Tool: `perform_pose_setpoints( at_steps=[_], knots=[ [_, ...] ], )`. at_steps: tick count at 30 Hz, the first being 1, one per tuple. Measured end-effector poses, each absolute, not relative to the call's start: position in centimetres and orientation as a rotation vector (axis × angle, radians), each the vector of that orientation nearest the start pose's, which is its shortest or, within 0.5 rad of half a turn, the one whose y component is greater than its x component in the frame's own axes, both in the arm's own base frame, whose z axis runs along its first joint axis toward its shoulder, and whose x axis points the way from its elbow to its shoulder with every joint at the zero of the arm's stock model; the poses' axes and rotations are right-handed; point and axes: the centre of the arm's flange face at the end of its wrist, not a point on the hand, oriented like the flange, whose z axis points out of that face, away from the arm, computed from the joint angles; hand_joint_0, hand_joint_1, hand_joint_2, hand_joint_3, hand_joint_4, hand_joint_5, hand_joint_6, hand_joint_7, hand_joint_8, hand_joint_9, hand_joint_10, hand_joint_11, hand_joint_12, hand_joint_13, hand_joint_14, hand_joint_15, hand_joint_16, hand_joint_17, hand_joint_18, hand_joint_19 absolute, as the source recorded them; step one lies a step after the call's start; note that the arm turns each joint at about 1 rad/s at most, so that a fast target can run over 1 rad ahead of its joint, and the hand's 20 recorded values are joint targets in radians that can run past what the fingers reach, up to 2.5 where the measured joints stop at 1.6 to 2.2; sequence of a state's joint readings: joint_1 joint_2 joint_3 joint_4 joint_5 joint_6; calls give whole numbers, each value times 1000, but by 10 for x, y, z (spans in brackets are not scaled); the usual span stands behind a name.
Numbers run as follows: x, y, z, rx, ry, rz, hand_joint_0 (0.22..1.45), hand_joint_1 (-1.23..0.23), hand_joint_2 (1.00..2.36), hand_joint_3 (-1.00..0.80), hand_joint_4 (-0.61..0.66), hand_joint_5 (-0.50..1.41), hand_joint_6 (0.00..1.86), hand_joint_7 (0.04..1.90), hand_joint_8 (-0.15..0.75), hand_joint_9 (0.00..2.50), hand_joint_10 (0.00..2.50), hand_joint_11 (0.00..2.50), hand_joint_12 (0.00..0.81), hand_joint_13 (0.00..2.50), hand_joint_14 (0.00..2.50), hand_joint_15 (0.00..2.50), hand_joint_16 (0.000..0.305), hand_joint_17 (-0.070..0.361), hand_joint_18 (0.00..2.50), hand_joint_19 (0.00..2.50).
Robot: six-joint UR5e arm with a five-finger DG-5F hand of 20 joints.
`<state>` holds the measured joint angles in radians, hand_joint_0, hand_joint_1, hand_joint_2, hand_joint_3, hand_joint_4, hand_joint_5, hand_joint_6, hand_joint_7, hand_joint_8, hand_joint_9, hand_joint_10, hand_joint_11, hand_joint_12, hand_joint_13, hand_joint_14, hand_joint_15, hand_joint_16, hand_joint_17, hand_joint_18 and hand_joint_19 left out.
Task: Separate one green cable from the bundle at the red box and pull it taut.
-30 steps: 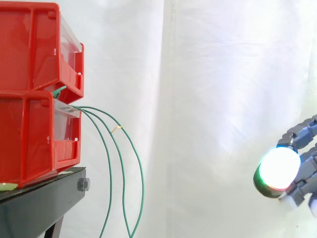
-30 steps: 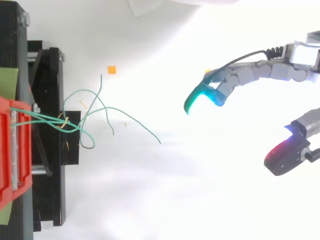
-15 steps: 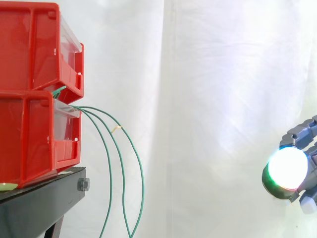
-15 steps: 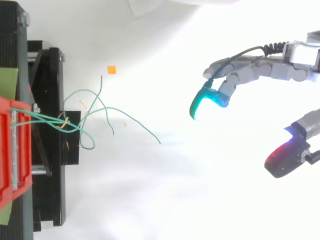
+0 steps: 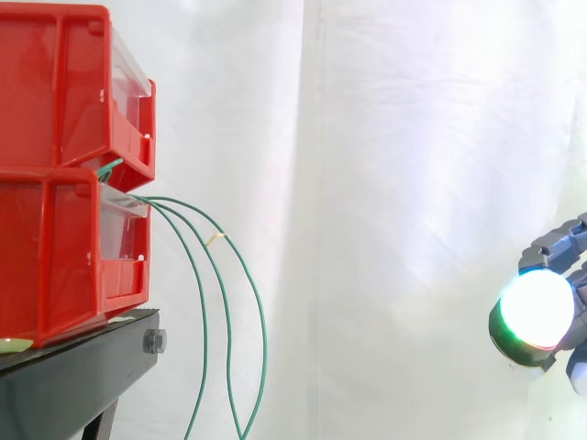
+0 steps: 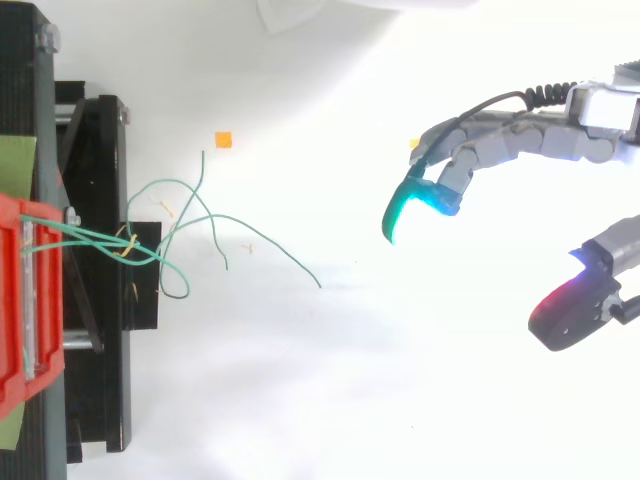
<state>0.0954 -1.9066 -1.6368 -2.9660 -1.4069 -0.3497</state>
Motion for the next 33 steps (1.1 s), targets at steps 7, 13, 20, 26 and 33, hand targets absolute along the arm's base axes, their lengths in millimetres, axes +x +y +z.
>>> perform_pose_setpoints(
  at_steps=[7, 13, 20, 26, 33],
  knots=[
    [586, -94, 291, 1096, 1509, 786, 464, -398, 1000, -500, -203, -300, 503, 816, 75, 0, 14, 527, 104, 0, 21, 563, 23, 53, 0, 913],
    [586, -94, 291, 1096, 1509, 785, 473, -425, 1000, -500, -208, -300, 503, 820, 80, 0, 13, 547, 110, 0, 19, 559, 23, 52, 0, 887],
    [586, -94, 291, 1096, 1510, 785, 474, -455, 1000, -500, -89, -300, 503, 817, 147, 0, 9, 585, 170, 0, 20, 598, 29, 65, 0, 923],
    [586, -94, 291, 1096, 1510, 785, 476, -525, 1000, -500, 1, -300, 502, 793, 218, 0, 10, 619, 227, 0, 20, 637, 40, 89, 0, 839],
    [586, -94, 291, 1096, 1510, 786, 513, -649, 1000, -500, 94, -240, 502, 680, 270, 801, 15, 579, 332, 821, 20, 632, 45, 101, 568, 655]
  ],
)
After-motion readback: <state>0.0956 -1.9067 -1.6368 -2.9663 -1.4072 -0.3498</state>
